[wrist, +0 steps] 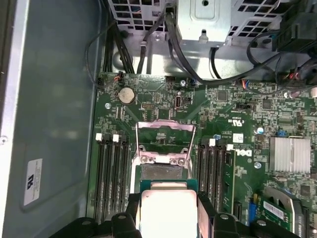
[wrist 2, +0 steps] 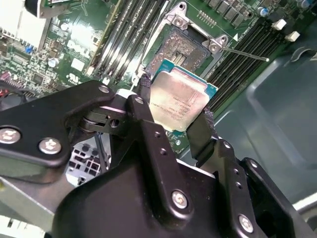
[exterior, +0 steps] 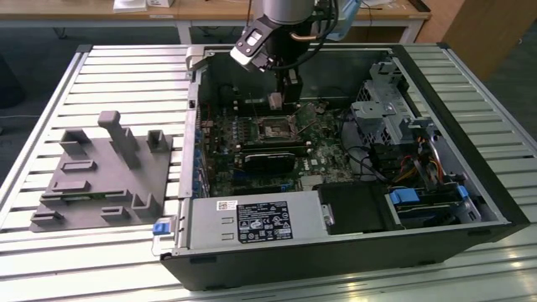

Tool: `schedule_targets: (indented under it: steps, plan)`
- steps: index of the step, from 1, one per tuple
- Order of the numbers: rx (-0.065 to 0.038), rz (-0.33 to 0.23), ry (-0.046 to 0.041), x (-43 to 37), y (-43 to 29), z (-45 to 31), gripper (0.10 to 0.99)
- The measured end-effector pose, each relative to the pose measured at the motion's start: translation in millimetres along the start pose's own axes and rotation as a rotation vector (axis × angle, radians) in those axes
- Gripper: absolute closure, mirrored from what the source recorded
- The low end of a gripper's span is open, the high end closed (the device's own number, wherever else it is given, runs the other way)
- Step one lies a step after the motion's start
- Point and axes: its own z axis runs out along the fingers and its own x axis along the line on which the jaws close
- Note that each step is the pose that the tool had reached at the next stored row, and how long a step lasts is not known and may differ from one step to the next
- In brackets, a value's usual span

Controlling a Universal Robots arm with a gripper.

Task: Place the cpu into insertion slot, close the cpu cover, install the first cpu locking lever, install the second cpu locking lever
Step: 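Place the cpu into insertion slot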

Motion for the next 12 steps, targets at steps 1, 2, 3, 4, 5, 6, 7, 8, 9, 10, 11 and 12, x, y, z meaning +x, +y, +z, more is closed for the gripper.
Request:
schedule_targets:
  steps: [1,2,3,4,5,6,7,8,9,10,11,12]
  plan:
    - [0.000,0.000,-0.0001,0.0,-0.2,1.8,0.545]
    - [0.000,0.000,-0.0001,0.0,-0.4,3.7,0.545]
    - [0.000,0.000,0.0000,0.0,-0.6,5.5,0.545]
    - [0.000,0.000,0.0000,0.0,-0.8,7.3,0.545]
    - [0.000,0.000,-0.0001,0.0,-1.0,9.1,0.545]
    - [0.000,0.001,-0.0005,0.0,-1.3,10.9,0.545]
    - [0.000,0.002,-0.0017,0.0,-1.7,12.7,0.545]
    - [0.000,0.005,-0.0030,-0.1,-2.0,14.3,0.545]
    - [0.000,0.008,-0.0035,-0.1,-2.0,15.2,0.545]
    - [0.000,0.008,-0.0036,-0.1,-2.1,15.6,0.545]
    - [0.000,0.008,-0.0038,-0.1,-2.1,15.5,0.545]
    - [0.000,0.009,-0.0039,-0.1,-2.1,15.5,0.545]
